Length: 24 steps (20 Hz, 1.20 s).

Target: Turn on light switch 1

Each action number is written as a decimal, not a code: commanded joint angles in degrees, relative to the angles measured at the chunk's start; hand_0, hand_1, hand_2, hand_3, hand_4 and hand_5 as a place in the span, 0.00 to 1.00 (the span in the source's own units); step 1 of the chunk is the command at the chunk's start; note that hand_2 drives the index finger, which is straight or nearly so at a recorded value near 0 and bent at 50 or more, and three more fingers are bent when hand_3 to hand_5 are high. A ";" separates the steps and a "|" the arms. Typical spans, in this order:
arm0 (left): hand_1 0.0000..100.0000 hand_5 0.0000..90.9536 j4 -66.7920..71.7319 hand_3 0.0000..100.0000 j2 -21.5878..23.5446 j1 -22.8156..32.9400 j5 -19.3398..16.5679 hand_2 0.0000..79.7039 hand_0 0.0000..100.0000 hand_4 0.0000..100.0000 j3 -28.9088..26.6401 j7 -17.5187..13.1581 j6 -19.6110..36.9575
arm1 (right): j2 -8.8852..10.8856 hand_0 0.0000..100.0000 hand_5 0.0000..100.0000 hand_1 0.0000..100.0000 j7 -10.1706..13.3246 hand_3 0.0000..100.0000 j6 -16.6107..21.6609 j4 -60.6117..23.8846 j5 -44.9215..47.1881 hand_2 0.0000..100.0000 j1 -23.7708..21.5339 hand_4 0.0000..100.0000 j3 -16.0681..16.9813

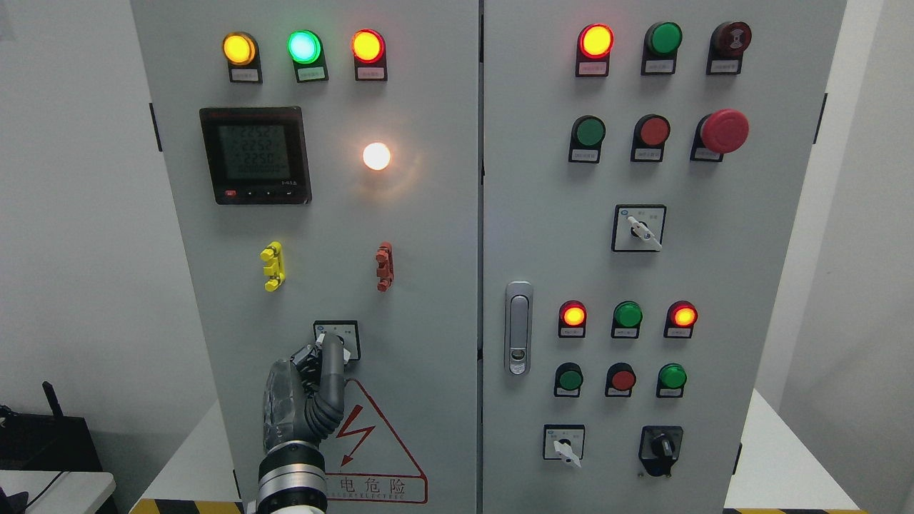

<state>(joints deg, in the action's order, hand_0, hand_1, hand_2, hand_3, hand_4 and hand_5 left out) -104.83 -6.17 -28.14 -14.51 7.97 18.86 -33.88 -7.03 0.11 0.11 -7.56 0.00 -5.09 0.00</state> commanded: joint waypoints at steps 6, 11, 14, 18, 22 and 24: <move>0.16 0.81 -0.03 0.81 0.02 0.01 0.01 0.76 0.60 0.81 -0.06 0.04 0.04 | 0.00 0.12 0.00 0.39 -0.02 0.00 -0.02 0.00 1.49 0.00 -0.01 0.00 -1.14; 0.12 0.81 -0.03 0.80 0.02 0.10 0.01 0.76 0.60 0.81 -0.06 0.03 0.04 | 0.00 0.12 0.00 0.39 -0.02 0.00 -0.02 0.00 1.49 0.00 -0.01 0.00 -1.14; 0.10 0.81 -0.03 0.80 0.19 0.19 0.01 0.76 0.54 0.81 -0.06 -0.05 0.13 | 0.00 0.12 0.00 0.39 -0.02 0.00 -0.02 0.00 1.49 0.00 -0.01 0.00 -1.14; 0.11 0.81 -0.11 0.80 0.19 0.37 0.01 0.76 0.48 0.80 -0.15 0.04 0.13 | 0.00 0.12 0.00 0.39 -0.02 0.00 -0.02 0.00 1.49 0.00 -0.01 0.00 -1.14; 0.11 0.80 -0.11 0.79 0.19 0.54 0.01 0.76 0.44 0.80 -0.41 -0.05 0.13 | 0.00 0.12 0.00 0.39 -0.02 0.00 -0.02 0.00 1.49 0.00 -0.01 0.00 -1.14; 0.11 0.80 -0.11 0.79 0.19 0.63 -0.08 0.76 0.44 0.80 -0.41 0.04 0.13 | 0.00 0.12 0.00 0.39 -0.02 0.00 -0.02 0.00 1.49 0.00 -0.01 0.00 -1.14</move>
<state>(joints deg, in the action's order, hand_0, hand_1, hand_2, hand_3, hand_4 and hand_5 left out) -104.92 -6.04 -27.73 -14.51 7.81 18.97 -33.64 -7.03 0.11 0.11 -7.56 0.00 -5.10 0.00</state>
